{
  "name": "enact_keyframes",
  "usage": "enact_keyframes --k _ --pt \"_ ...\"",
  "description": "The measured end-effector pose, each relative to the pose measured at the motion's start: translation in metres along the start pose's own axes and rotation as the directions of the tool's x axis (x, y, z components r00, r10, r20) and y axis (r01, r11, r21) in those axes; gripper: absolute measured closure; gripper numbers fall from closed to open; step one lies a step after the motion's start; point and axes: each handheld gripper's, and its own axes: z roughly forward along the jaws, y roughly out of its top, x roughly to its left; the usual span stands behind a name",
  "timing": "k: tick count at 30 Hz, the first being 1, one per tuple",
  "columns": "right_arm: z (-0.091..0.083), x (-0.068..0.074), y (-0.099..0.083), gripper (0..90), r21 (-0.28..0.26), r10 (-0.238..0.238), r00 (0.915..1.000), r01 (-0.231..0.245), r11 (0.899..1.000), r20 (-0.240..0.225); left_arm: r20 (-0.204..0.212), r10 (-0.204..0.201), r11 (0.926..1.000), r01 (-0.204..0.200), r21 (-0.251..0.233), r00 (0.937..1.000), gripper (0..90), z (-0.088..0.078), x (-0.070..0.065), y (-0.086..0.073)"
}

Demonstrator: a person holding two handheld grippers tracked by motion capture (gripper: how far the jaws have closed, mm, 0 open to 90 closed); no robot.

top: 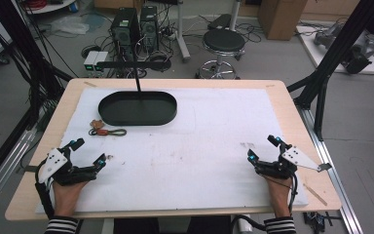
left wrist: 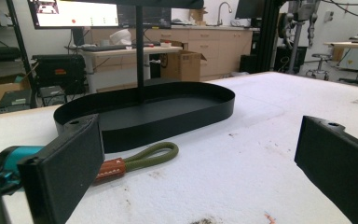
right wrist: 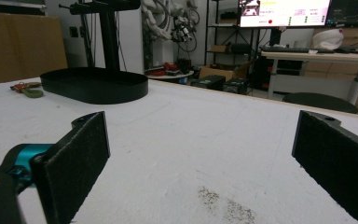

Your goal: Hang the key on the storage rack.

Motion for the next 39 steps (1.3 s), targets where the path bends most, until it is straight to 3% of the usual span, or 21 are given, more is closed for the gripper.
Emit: enact_keyframes --k 4,23,24,27,32,37,38,39 --pt "-0.001 0.0 0.0 3.0 -0.003 0.01 0.9999 -0.01 1.0 -0.001 -0.001 0.016 0.9999 -0.016 0.001 0.9999 1.8 0.0 -0.002 0.0" --pt "-0.001 0.0 0.0 3.0 -0.006 0.009 0.9999 -0.009 1.0 0.004 0.015 0.005 1.0 -0.005 0.007 0.9999 1.8 0.001 0.0 0.001" --pt "-0.001 0.0 0.0 3.0 -0.006 0.009 0.9999 -0.009 1.0 0.003 0.025 0.033 0.9994 -0.033 0.011 0.9991 1.8 0.001 0.001 0.002" --pt "-0.001 0.0 0.0 3.0 -0.008 0.008 1.0 -0.008 1.0 0.005 0.033 0.035 0.9993 -0.036 0.015 0.9988 1.8 0.001 0.004 0.004" --pt "-0.001 0.0 0.0 3.0 -0.007 0.006 1.0 -0.006 1.0 0.005 0.066 0.027 0.999 -0.029 0.034 0.9975 1.8 0.003 0.015 0.017" --pt "0.0 0.0 0.0 3.0 -0.008 0.007 1.0 -0.006 1.0 0.007 0.098 0.076 0.9949 -0.082 0.059 0.9923 1.8 0.009 0.027 0.036" --pt "-0.001 0.0 0.0 3.0 -0.009 0.009 0.9999 -0.009 1.0 0.005 0.111 0.084 0.9932 -0.092 0.07 0.9903 1.8 0.012 0.03 0.04" --pt "-0.001 0.0 0.0 3.0 -0.009 0.008 1.0 -0.008 1.0 0.005 0.145 0.066 0.9894 -0.083 0.119 0.9873 1.7 0.017 0.037 0.049"
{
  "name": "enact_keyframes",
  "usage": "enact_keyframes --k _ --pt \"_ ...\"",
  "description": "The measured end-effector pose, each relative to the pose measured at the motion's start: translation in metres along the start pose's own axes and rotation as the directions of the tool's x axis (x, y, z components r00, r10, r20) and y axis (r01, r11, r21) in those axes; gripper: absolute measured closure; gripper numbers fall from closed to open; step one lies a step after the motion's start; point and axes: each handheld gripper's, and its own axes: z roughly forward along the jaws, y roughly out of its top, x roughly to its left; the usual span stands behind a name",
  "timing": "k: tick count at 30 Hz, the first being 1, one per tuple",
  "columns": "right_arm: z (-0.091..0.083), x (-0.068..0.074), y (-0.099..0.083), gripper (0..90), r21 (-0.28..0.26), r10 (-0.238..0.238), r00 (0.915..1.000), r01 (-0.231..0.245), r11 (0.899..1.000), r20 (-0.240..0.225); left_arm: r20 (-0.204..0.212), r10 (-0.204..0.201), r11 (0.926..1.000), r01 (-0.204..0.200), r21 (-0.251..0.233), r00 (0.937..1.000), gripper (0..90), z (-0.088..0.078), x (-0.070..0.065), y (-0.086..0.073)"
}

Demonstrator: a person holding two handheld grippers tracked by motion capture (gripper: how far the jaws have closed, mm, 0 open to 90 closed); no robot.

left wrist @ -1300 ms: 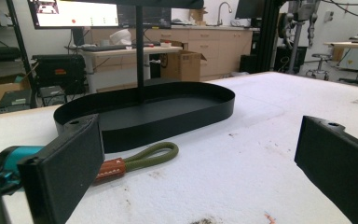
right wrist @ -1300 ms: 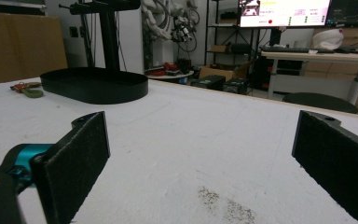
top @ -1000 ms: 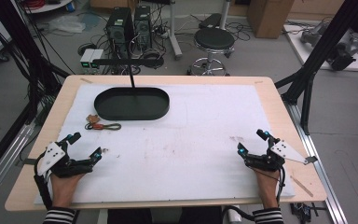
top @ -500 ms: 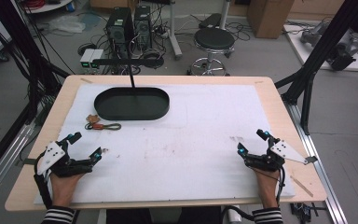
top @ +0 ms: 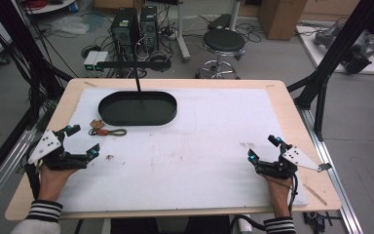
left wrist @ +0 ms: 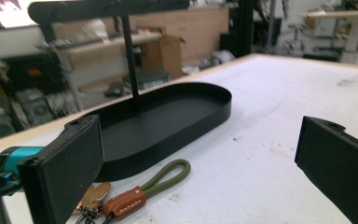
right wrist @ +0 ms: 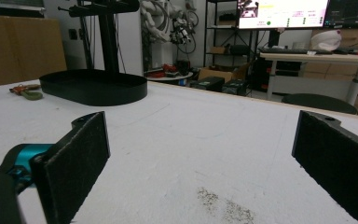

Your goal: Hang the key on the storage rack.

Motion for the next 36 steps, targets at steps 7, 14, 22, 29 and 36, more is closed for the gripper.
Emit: enact_keyframes --k 7,14,22,29,36 --pt "0.0 0.0 0.0 3.0 0.001 0.001 1.0 -0.001 1.0 0.001 0.05 0.051 0.9953 -0.055 0.08 0.9975 1.8 0.011 0.022 0.024" --pt "0.0 0.0 0.0 3.0 0.001 0.001 1.0 -0.001 1.0 0.002 0.098 0.083 0.9744 -0.101 0.201 0.9918 1.8 0.026 0.041 0.045" --pt "0.0 0.0 0.0 3.1 0.003 0.007 1.0 -0.007 1.0 0.0 0.155 0.137 0.9199 -0.184 0.347 0.9784 1.8 0.048 0.054 0.058" --pt "0.0 -0.001 0.0 3.0 -0.001 0.009 1.0 -0.009 1.0 0.002 0.235 0.163 0.854 -0.257 0.453 0.9582 1.8 0.07 0.06 0.061" --pt "0.0 -0.001 0.0 3.0 0.002 0.006 1.0 -0.006 1.0 0.002 0.29 0.204 0.779 -0.334 0.53 0.9351 1.9 0.086 0.065 0.061"
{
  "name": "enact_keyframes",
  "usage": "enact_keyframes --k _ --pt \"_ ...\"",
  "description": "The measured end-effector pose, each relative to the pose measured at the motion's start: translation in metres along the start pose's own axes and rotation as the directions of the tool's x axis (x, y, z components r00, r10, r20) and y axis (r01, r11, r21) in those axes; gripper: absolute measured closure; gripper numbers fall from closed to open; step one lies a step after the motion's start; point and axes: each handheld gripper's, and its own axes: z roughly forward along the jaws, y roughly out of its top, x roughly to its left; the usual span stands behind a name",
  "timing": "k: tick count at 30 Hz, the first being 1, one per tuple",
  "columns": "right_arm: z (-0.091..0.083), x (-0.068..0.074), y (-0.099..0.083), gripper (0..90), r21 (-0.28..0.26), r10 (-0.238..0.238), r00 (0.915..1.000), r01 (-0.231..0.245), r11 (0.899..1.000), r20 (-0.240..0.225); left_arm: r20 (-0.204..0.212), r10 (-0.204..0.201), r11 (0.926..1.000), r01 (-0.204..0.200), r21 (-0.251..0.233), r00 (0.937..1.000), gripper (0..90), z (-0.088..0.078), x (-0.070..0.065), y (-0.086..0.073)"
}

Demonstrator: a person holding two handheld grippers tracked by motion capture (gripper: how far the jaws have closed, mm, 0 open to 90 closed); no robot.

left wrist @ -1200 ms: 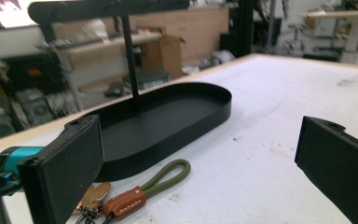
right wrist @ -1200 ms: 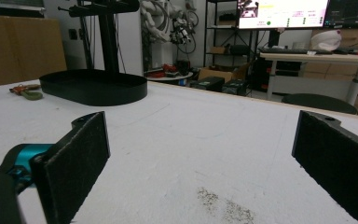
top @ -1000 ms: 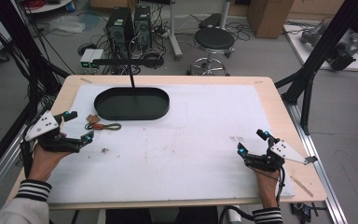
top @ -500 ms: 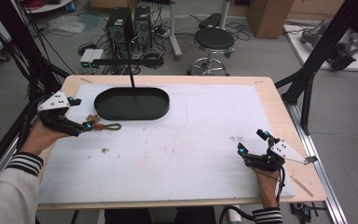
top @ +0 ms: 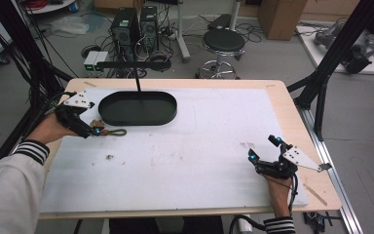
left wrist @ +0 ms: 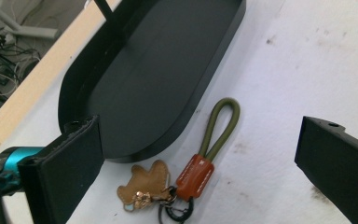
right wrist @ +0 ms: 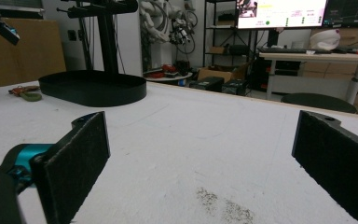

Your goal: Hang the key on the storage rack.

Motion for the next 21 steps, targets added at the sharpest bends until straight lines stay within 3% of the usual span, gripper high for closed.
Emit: enact_keyframes --k 5,7,10,12,15,16,21 --pt "0.0 0.0 0.0 3.1 -0.002 0.004 1.0 -0.004 1.0 0.002 0.026 0.046 0.9957 -0.048 0.079 0.9986 1.9 0.01 0.005 0.003" --pt "0.0 0.0 0.0 3.0 -0.002 -0.002 1.0 0.002 1.0 0.003 0.049 0.065 0.9894 -0.071 0.127 0.9967 1.9 0.016 0.008 0.004" --pt "0.0 0.001 0.0 3.0 0.002 0.003 1.0 -0.003 1.0 0.002 0.064 0.083 0.9845 -0.092 0.149 0.9945 1.9 0.02 0.01 0.005" --pt "0.0 0.001 0.0 3.0 -0.001 0.0 1.0 0.0 1.0 0.006 0.084 0.098 0.9763 -0.112 0.185 0.9916 1.9 0.027 0.013 0.006" --pt "0.0 0.001 0.0 3.1 -0.001 -0.002 1.0 0.002 1.0 0.006 0.099 0.098 0.9758 -0.115 0.186 0.9902 5.2 0.03 0.015 0.005" --pt "0.0 0.001 0.0 3.0 0.0 0.0 1.0 0.0 1.0 0.007 0.109 0.102 0.9739 -0.121 0.192 0.9889 8.7 0.033 0.015 0.004" --pt "0.0 0.001 0.0 3.0 -0.001 -0.001 1.0 0.001 1.0 0.008 0.131 0.104 0.9637 -0.132 0.232 0.986 8.7 0.043 0.014 0.001"
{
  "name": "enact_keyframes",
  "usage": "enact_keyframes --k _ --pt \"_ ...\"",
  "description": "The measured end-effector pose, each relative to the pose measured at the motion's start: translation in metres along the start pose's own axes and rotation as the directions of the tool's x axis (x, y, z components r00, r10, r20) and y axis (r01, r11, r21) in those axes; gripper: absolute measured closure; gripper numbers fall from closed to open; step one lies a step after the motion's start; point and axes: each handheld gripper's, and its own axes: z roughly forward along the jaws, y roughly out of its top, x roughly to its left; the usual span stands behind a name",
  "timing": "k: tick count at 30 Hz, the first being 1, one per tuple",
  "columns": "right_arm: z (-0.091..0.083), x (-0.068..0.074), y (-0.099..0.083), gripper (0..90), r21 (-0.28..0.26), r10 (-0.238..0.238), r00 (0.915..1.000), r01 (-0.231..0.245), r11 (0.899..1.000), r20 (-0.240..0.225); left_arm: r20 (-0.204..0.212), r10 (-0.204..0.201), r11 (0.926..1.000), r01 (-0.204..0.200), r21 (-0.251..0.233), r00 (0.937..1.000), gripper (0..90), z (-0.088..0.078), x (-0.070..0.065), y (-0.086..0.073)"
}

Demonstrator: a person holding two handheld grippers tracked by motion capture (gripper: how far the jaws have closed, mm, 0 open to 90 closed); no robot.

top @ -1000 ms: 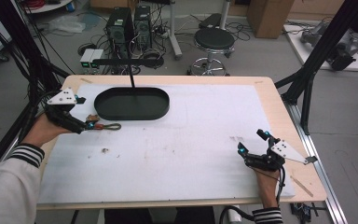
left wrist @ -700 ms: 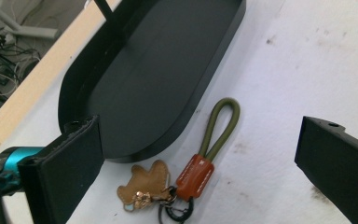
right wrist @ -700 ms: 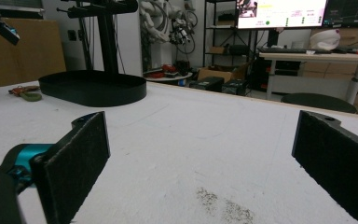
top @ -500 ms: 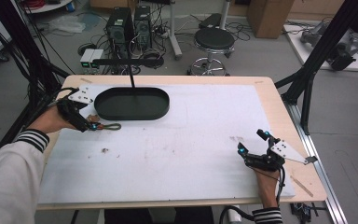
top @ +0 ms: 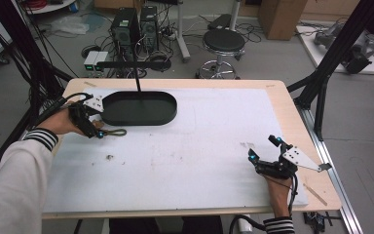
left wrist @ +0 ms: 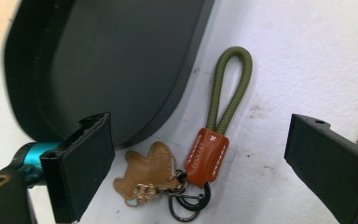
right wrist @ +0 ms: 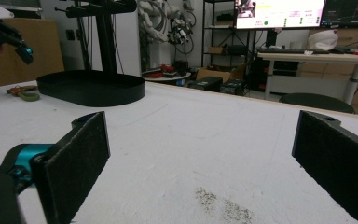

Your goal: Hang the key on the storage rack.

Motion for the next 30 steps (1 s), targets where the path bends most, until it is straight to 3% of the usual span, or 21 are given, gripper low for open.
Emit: enact_keyframes --k 11,15,19,30 --pt "0.0 0.0 0.0 3.0 -0.002 0.0 1.0 0.0 1.0 -0.001 0.034 0.004 0.9988 -0.006 0.048 0.9994 14.0 0.016 0.001 -0.002" --pt "0.0 0.0 0.0 3.0 -0.001 0.0 1.0 0.0 1.0 -0.002 0.059 0.036 0.9971 -0.039 0.065 0.9976 24.0 0.017 0.001 -0.002" --pt "0.0 0.0 0.0 3.0 -0.001 0.001 1.0 -0.001 1.0 -0.001 0.066 0.05 0.9956 -0.055 0.076 0.9966 28.3 0.019 0.0 -0.002" --pt "0.0 0.0 0.0 3.0 0.002 0.0 1.0 0.0 1.0 -0.001 0.08 0.051 0.9896 -0.062 0.13 0.9954 39.5 0.022 0.002 -0.005"
